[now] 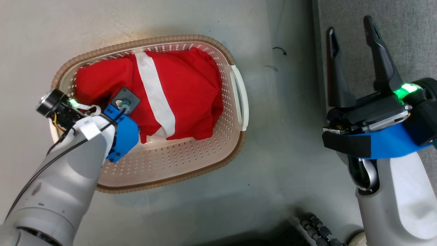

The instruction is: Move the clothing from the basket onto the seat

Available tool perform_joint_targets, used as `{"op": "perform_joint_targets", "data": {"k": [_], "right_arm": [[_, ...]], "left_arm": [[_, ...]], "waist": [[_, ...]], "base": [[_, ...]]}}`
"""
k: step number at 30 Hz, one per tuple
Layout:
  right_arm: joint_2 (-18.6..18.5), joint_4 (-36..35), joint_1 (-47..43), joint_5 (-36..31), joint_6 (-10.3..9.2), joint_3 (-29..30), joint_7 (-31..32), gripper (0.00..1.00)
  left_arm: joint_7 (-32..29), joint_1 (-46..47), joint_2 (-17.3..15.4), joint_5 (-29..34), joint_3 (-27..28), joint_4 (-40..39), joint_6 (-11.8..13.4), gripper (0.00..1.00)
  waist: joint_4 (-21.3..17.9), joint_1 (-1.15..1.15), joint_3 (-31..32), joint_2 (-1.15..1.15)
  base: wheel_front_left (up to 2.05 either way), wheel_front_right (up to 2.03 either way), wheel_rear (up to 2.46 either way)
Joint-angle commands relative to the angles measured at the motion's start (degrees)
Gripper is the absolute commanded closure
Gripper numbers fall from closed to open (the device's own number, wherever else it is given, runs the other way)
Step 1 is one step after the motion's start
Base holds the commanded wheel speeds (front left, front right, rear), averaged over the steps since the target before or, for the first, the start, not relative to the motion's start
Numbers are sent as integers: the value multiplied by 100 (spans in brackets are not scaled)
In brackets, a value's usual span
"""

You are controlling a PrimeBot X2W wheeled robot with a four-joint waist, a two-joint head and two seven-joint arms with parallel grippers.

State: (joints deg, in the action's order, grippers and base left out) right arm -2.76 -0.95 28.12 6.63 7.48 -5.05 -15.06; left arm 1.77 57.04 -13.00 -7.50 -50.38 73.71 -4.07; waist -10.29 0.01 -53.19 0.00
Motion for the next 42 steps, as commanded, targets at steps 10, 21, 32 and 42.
{"op": "perform_joint_targets", "data": {"k": [10, 21, 32, 42], "right_arm": [[-22, 38, 79, -51, 3, 88, -18, 0], [-23, 190, -86, -312, 3, 210, -18, 0], [-23, 410, -261, -387, 3, 244, -18, 0], [-23, 578, -647, -360, 3, 334, -18, 0]], "left_arm": [[184, 20, 295, -98, -51, 9, 142, 100], [1047, -14, 463, -436, 111, -46, -48, 100], [1350, -385, 615, -793, 392, -808, -76, 100], [1349, -1072, 392, -813, 756, -2351, -46, 100]], "waist": [[156, -1, 154, 0], [660, -1, 725, 0], [1027, -1, 1559, 0], [1176, -1, 2489, 0]], "base": [[0, 0, 0], [0, 0, 0], [0, 0, 0], [0, 0, 0]]}}
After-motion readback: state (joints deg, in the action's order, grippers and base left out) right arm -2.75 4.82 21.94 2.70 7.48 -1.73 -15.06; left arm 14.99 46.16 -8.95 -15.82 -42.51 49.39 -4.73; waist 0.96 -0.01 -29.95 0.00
